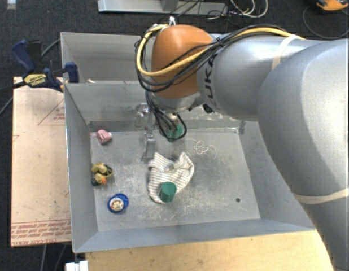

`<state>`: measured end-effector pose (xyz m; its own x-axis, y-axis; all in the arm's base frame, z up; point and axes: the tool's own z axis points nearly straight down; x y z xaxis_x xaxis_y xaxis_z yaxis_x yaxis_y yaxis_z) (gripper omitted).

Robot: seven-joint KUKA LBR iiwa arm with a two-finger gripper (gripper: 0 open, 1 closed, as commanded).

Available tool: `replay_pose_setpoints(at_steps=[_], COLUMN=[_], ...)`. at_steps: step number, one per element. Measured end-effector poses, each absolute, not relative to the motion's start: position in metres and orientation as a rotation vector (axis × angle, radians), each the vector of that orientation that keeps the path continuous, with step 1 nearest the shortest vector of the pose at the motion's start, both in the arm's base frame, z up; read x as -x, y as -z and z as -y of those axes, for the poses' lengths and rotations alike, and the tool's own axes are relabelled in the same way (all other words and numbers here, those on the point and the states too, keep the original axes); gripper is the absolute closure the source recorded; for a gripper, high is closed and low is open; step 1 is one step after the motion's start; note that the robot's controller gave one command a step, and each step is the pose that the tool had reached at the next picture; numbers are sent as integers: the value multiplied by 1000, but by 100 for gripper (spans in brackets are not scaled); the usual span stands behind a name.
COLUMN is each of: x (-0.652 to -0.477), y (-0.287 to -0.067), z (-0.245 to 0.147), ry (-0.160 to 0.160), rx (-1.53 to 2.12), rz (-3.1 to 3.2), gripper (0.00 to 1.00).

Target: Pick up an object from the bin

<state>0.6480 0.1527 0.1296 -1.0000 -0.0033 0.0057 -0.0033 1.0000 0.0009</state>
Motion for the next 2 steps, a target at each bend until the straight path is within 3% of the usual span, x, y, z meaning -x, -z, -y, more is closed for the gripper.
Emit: replay_pose_setpoints(at_steps=[1,2], x=[-650,-611], y=[-135,-74], z=[-152,-65], ry=[3,-3], rx=[-1,-108], rz=[3144,3128], gripper=[0,0])
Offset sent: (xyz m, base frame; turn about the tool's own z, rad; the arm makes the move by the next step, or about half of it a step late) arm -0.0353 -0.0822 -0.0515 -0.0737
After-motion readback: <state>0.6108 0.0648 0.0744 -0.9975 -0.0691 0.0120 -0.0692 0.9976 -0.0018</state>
